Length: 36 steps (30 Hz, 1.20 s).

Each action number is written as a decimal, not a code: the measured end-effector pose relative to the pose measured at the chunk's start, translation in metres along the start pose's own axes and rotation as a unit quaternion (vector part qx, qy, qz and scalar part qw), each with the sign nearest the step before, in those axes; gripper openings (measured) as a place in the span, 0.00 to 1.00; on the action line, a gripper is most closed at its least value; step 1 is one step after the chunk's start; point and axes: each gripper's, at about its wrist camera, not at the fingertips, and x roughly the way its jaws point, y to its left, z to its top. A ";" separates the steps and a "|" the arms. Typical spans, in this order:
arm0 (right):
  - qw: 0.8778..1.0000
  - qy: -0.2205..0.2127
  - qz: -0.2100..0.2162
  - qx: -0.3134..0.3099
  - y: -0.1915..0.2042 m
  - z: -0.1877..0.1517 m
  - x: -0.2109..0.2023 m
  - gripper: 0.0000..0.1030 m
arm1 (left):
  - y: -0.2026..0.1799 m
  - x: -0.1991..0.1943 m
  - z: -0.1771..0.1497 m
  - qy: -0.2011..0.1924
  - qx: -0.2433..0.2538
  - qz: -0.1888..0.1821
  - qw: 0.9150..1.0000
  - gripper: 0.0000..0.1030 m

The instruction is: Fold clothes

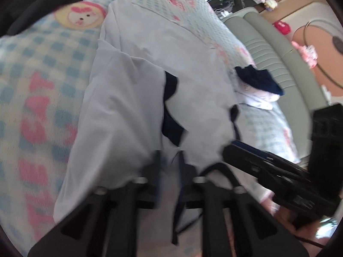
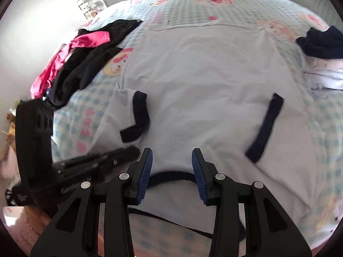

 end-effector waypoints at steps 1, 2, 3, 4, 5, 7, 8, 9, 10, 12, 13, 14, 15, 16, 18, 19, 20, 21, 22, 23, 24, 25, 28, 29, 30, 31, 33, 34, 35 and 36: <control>1.000 0.005 0.012 -0.002 0.004 0.004 0.004 0.39 | 0.000 -0.006 -0.001 -0.001 -0.003 -0.014 1.000 0.51; 1.000 0.008 0.022 -0.004 0.010 0.007 0.007 0.39 | 0.000 -0.013 -0.002 -0.004 -0.004 -0.026 1.000 0.53; 0.999 0.009 0.036 -0.006 0.016 0.010 0.009 0.39 | -0.001 -0.025 -0.005 -0.015 0.003 -0.019 1.000 0.53; 0.999 0.008 0.051 -0.007 0.023 0.012 0.011 0.40 | -0.002 -0.038 -0.007 -0.025 0.010 -0.013 1.000 0.53; 0.998 0.010 0.061 -0.009 0.028 0.014 0.014 0.43 | -0.001 -0.048 -0.010 -0.034 0.011 -0.013 0.999 0.53; 0.997 0.014 0.074 -0.012 0.036 0.018 0.019 0.44 | 0.007 -0.071 -0.014 -0.054 0.000 -0.001 0.999 0.53; 0.996 0.017 0.081 -0.014 0.040 0.019 0.021 0.44 | 0.013 -0.077 -0.016 -0.060 -0.002 0.016 0.998 0.53; 0.996 0.020 0.082 -0.017 0.045 0.020 0.024 0.44 | 0.018 -0.083 -0.018 -0.066 -0.004 0.034 0.997 0.53; 0.997 0.026 0.071 -0.024 0.050 0.019 0.030 0.44 | 0.024 -0.089 -0.021 -0.072 -0.007 0.051 0.996 0.52; 0.997 0.044 0.041 -0.040 0.058 0.019 0.045 0.44 | 0.035 -0.093 -0.023 -0.073 -0.015 0.084 0.994 0.51; 0.997 0.053 0.021 -0.051 0.062 0.017 0.054 0.44 | 0.045 -0.091 -0.024 -0.063 -0.027 0.093 0.993 0.50; 0.996 0.058 0.006 -0.060 0.064 0.014 0.060 0.44 | 0.047 -0.087 -0.025 -0.057 -0.030 0.091 0.994 0.46; 0.996 0.058 0.001 -0.064 0.066 0.011 0.063 0.44 | 0.050 -0.087 -0.027 -0.054 -0.029 0.090 0.994 0.46; 0.996 0.053 -0.003 -0.065 0.067 0.008 0.063 0.44 | 0.048 -0.085 -0.029 -0.050 -0.019 0.092 0.994 0.45; 0.996 0.045 -0.016 -0.073 0.069 0.005 0.062 0.42 | 0.041 -0.076 -0.031 -0.038 0.000 0.106 0.994 0.42; 0.995 0.041 -0.037 -0.080 0.069 0.004 0.062 0.42 | 0.038 -0.071 -0.031 -0.030 0.009 0.118 0.992 0.41; 0.994 0.040 -0.053 -0.083 0.067 0.003 0.063 0.42 | 0.038 -0.065 -0.032 -0.017 0.015 0.139 0.990 0.39; 0.994 0.042 -0.060 -0.081 0.063 0.003 0.063 0.41 | 0.039 -0.058 -0.033 -0.005 0.020 0.159 0.987 0.37; 0.994 0.044 -0.067 -0.078 0.059 0.002 0.064 0.41 | 0.039 -0.051 -0.033 0.006 0.020 0.172 0.985 0.36; 0.994 0.046 -0.073 -0.073 0.054 0.002 0.064 0.41 | 0.038 -0.055 -0.035 0.003 0.020 0.168 0.986 0.36; 0.994 0.048 -0.076 -0.067 0.051 0.002 0.063 0.41 | 0.038 -0.059 -0.036 0.001 0.020 0.163 0.986 0.36; 0.994 0.046 -0.075 -0.062 0.049 0.002 0.061 0.41 | 0.037 -0.063 -0.037 -0.002 0.020 0.159 0.987 0.36; 0.997 0.033 -0.060 -0.046 0.047 0.002 0.050 0.41 | 0.032 -0.070 -0.042 -0.005 0.035 0.148 0.988 0.37; 0.998 0.024 -0.045 -0.042 0.049 0.002 0.044 0.41 | 0.031 -0.070 -0.045 -0.003 0.044 0.138 0.989 0.37; 0.999 0.017 -0.022 -0.039 0.052 0.002 0.039 0.41 | 0.029 -0.067 -0.047 -0.003 0.045 0.138 0.989 0.37; 0.999 0.017 -0.001 -0.039 0.057 0.000 0.038 0.41 | 0.029 -0.066 -0.047 -0.005 0.044 0.139 0.989 0.37; 0.998 0.027 0.008 -0.050 0.067 -0.005 0.045 0.41 | 0.026 -0.061 -0.048 -0.005 0.036 0.145 0.989 0.35; 0.998 0.030 -0.005 -0.060 0.071 -0.007 0.050 0.41 | 0.027 -0.058 -0.047 -0.003 0.029 0.159 0.987 0.30; 0.997 0.032 -0.019 -0.068 0.073 -0.009 0.056 0.41 | 0.029 -0.055 -0.047 -0.001 0.021 0.173 0.985 0.19; 0.997 0.033 -0.026 -0.069 0.072 -0.011 0.060 0.41 | 0.031 -0.056 -0.046 -0.001 0.009 0.185 0.983 0.17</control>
